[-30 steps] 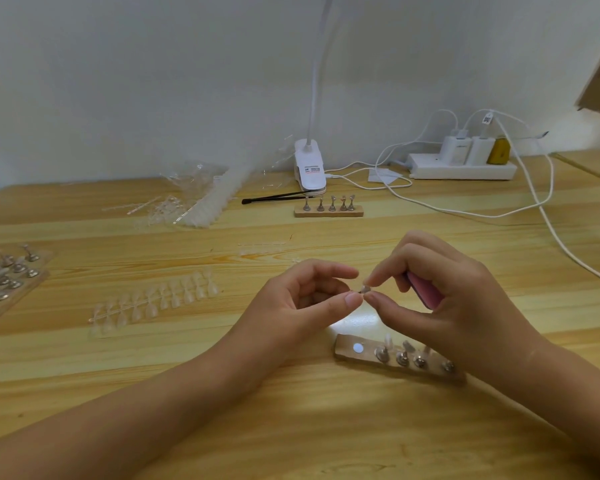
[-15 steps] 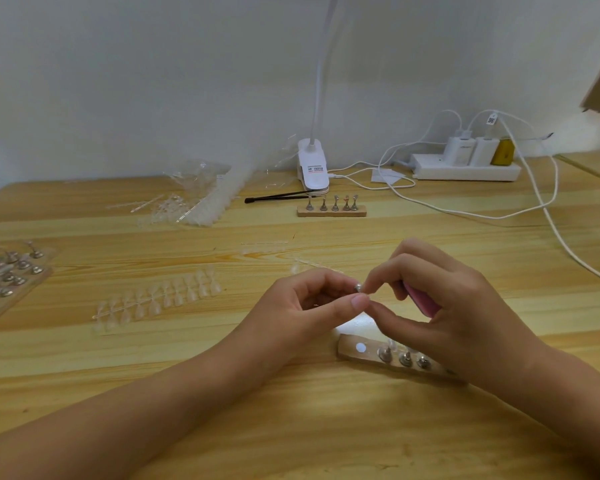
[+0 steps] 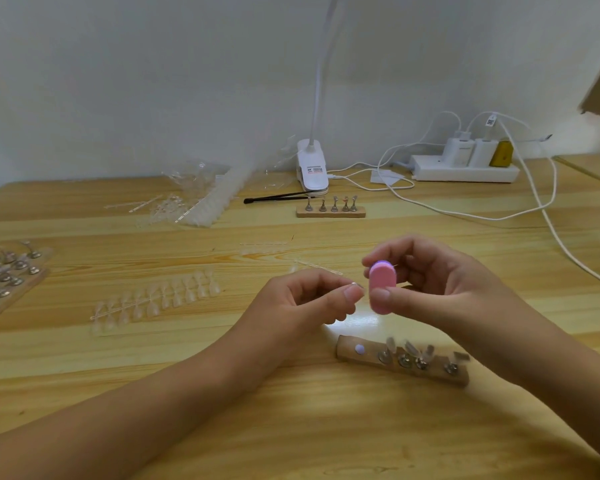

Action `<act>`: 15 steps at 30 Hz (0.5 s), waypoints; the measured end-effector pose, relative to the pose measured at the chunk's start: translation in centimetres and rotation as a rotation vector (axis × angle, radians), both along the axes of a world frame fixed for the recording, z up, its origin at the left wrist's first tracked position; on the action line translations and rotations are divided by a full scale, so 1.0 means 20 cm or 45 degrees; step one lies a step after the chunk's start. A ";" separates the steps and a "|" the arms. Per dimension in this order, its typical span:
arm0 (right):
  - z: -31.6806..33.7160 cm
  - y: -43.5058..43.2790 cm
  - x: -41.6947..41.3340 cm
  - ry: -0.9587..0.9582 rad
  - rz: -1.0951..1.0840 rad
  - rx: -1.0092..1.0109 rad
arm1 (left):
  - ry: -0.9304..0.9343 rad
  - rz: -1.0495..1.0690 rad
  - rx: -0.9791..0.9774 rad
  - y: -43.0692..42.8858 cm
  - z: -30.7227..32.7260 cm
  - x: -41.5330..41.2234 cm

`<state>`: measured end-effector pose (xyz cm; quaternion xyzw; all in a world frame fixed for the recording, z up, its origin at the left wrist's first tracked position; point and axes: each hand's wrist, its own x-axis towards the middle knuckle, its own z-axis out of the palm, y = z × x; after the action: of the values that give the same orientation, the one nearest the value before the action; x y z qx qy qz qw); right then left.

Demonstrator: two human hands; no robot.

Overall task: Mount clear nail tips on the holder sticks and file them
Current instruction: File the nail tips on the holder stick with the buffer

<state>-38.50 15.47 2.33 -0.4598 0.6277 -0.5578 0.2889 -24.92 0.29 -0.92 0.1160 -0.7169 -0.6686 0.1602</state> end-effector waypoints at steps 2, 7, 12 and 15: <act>0.00 0.00 0.00 -0.034 0.034 -0.002 | 0.005 0.000 0.012 0.00 0.00 0.00; 0.00 0.00 -0.01 -0.199 0.087 0.002 | 0.000 0.005 0.038 -0.01 -0.01 -0.01; 0.01 0.00 -0.03 -0.332 0.157 0.029 | -0.001 0.000 0.049 -0.01 -0.02 -0.01; 0.01 0.00 -0.03 -0.381 0.147 0.003 | -0.014 0.005 0.060 -0.01 -0.01 -0.01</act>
<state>-39.05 15.39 2.52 -0.4067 0.5506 -0.6019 0.4113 -25.15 0.09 -1.16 0.1248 -0.7015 -0.6843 0.1548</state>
